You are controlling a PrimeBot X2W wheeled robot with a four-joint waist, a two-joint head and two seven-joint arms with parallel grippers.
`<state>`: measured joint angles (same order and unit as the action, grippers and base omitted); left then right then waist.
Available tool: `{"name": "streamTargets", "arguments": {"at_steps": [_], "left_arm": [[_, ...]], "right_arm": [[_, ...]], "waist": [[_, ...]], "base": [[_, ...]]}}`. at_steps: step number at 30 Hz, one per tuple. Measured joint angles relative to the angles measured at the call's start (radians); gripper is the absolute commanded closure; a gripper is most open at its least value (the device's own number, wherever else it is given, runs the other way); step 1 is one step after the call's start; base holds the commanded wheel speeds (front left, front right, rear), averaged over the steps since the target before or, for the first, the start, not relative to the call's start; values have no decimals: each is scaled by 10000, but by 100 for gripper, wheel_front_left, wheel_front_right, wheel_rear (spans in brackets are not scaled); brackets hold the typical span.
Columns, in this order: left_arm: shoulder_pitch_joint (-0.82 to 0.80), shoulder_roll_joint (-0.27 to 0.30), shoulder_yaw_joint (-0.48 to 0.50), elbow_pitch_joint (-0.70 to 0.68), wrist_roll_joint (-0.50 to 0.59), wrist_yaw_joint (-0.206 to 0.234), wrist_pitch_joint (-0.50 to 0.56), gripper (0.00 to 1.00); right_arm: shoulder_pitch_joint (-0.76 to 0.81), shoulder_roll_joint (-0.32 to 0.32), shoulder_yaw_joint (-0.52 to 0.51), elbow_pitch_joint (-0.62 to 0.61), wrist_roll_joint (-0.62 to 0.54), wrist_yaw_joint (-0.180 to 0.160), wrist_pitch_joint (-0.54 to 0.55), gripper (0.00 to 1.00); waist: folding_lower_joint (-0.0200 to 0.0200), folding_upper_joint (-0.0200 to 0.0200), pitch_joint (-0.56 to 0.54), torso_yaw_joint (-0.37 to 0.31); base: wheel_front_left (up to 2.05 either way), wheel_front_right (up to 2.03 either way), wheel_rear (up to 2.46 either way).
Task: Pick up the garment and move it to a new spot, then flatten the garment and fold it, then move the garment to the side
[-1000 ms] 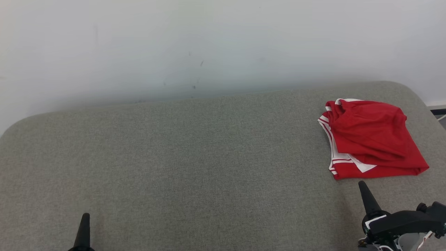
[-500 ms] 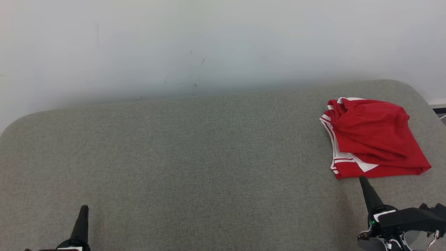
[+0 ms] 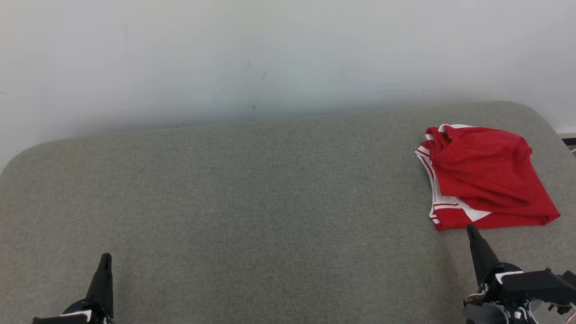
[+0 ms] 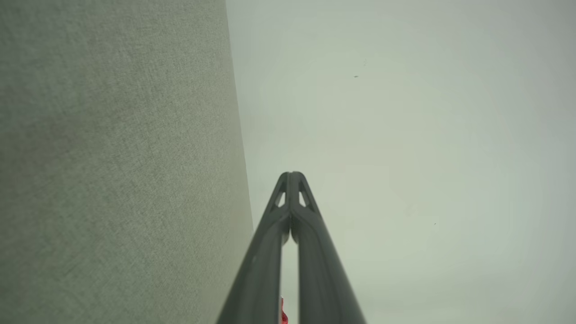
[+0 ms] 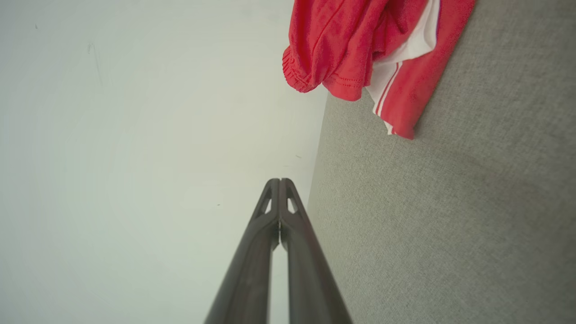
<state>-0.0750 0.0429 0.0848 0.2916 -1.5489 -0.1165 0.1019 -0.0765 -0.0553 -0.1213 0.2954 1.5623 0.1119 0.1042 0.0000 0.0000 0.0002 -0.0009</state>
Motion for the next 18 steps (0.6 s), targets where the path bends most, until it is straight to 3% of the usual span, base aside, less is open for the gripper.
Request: {"name": "streamTargets", "arguments": {"at_steps": [3, 18], "left_arm": [[-15, -27, 50, 67, -437, -71, 92, 100], [-121, -35, 54, 75, -447, -71, 92, 100]], "right_arm": [[-35, 88, -109, 21, 366, 40, 104, 100], [-124, 96, -115, 21, 389, 84, 104, 100]], "waist": [[0, 0, 15, 9], [0, 0, 15, 9]], "base": [[0, 0, 0], [0, 0, 0]]}}
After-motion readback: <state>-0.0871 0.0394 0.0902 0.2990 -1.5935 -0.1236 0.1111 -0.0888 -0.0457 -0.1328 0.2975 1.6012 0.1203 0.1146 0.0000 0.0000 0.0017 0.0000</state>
